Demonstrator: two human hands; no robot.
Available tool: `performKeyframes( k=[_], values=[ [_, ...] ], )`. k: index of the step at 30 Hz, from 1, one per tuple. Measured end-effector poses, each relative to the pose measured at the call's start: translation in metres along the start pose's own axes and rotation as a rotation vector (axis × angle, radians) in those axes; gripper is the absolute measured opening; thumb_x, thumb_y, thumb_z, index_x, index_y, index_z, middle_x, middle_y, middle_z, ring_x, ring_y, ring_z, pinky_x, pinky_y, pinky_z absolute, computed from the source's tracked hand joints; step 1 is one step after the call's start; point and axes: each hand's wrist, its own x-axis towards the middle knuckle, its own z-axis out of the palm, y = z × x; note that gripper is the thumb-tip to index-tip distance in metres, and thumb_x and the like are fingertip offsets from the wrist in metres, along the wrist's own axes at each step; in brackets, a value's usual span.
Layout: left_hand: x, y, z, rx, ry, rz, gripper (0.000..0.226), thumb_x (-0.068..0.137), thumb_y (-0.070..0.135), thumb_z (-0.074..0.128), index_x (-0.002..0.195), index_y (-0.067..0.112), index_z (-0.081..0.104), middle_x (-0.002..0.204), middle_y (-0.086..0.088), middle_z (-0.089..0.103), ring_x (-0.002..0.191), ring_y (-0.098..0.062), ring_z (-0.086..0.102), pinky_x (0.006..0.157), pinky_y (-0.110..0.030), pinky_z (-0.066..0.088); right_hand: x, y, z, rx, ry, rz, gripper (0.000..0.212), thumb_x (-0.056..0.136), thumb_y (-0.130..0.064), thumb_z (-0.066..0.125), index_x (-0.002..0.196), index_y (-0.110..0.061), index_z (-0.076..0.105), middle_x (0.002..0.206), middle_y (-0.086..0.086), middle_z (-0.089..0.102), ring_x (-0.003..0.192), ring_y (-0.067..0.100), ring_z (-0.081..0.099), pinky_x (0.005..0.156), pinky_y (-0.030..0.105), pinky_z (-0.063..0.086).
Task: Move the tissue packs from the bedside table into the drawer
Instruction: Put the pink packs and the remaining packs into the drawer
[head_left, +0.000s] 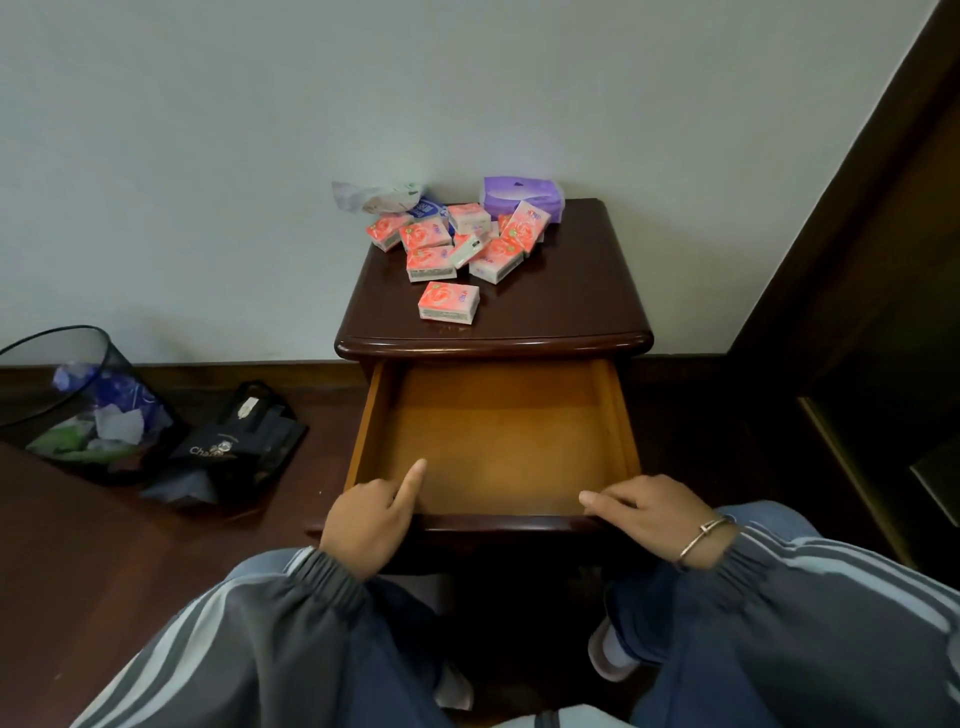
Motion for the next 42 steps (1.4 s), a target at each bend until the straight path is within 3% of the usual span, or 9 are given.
performKeyframes(
  k=[5,9,13,16,22,28,33,38,42],
  values=[
    [0.006,-0.007,-0.004,-0.035,-0.052,-0.012,0.067,0.097,0.056,0.024,0.058,0.012,0.055,0.066,-0.008,0.063,0.069,-0.023,0.062,0.073,-0.036,0.047,0.001,0.005,-0.006,0.146,-0.067,-0.051,0.049,0.089,-0.057,0.041,0.076,-0.017,0.067,0.069,-0.004,0.064,0.071,0.011,0.061,0.068,0.025,0.045],
    [0.013,-0.013,-0.002,-0.203,-0.116,0.015,0.061,0.093,0.060,0.028,0.078,0.021,0.073,0.079,0.003,0.072,0.077,-0.007,0.066,0.079,-0.028,0.051,0.019,0.005,-0.025,0.190,0.016,-0.072,0.027,0.089,-0.048,0.050,0.099,-0.030,0.068,0.098,-0.012,0.070,0.092,0.002,0.063,0.080,0.019,0.048],
    [0.032,-0.014,-0.014,-0.220,-0.031,0.101,0.047,0.091,0.058,0.031,0.086,0.029,0.067,0.078,0.010,0.069,0.073,-0.001,0.063,0.068,-0.021,0.051,0.067,0.006,-0.058,0.132,0.407,-0.082,0.035,0.091,-0.038,0.053,0.121,-0.022,0.059,0.120,-0.007,0.060,0.113,0.010,0.054,0.091,0.023,0.040],
    [0.062,-0.006,-0.027,-0.170,0.160,0.185,0.035,0.095,0.046,0.041,0.112,0.023,0.062,0.103,0.008,0.066,0.088,-0.002,0.058,0.078,-0.020,0.046,0.120,0.005,-0.080,0.045,0.580,-0.074,0.042,0.092,-0.034,0.052,0.128,-0.013,0.053,0.132,0.007,0.054,0.125,0.024,0.047,0.103,0.035,0.037],
    [0.138,0.033,-0.051,-0.039,0.352,0.359,0.057,0.089,0.044,0.056,0.140,0.023,0.038,0.142,0.001,0.042,0.130,-0.016,0.041,0.106,-0.029,0.034,0.217,0.000,-0.087,-0.166,0.446,0.119,0.066,0.092,-0.053,0.037,0.146,-0.017,0.025,0.156,0.007,0.019,0.145,0.027,0.011,0.114,0.049,0.019],
    [0.204,0.056,-0.048,0.196,0.227,0.383,0.084,0.084,0.054,0.058,0.151,0.022,0.018,0.159,0.000,0.018,0.145,-0.020,0.019,0.115,-0.044,0.025,0.245,-0.001,-0.057,-0.311,0.409,0.199,0.066,0.091,-0.061,0.017,0.148,-0.027,0.018,0.158,0.001,0.016,0.146,0.023,0.010,0.114,0.052,0.011],
    [0.218,0.052,-0.032,0.154,0.192,0.415,0.079,0.087,0.052,0.056,0.150,0.020,0.023,0.155,-0.002,0.026,0.140,-0.021,0.031,0.114,-0.042,0.029,0.243,0.000,-0.053,-0.331,0.537,0.175,0.063,0.089,-0.058,0.026,0.144,-0.028,0.029,0.153,0.002,0.029,0.143,0.023,0.022,0.112,0.052,0.019],
    [0.215,0.055,-0.036,0.301,0.297,0.475,0.072,0.075,0.063,0.062,0.130,0.019,0.051,0.114,0.000,0.048,0.107,-0.020,0.047,0.091,-0.034,0.040,0.245,0.001,-0.050,-0.354,0.571,0.175,0.062,0.087,-0.053,0.027,0.143,-0.027,0.033,0.151,0.002,0.034,0.141,0.025,0.027,0.111,0.051,0.023],
    [0.223,0.071,-0.054,-0.221,0.315,0.229,0.059,0.070,0.067,0.065,0.098,0.015,0.060,0.091,0.002,0.054,0.085,-0.013,0.053,0.068,-0.026,0.043,0.245,0.000,-0.049,-0.356,0.587,0.172,0.061,0.085,-0.050,0.028,0.141,-0.026,0.036,0.149,0.004,0.038,0.139,0.026,0.031,0.111,0.049,0.026]
  ],
)
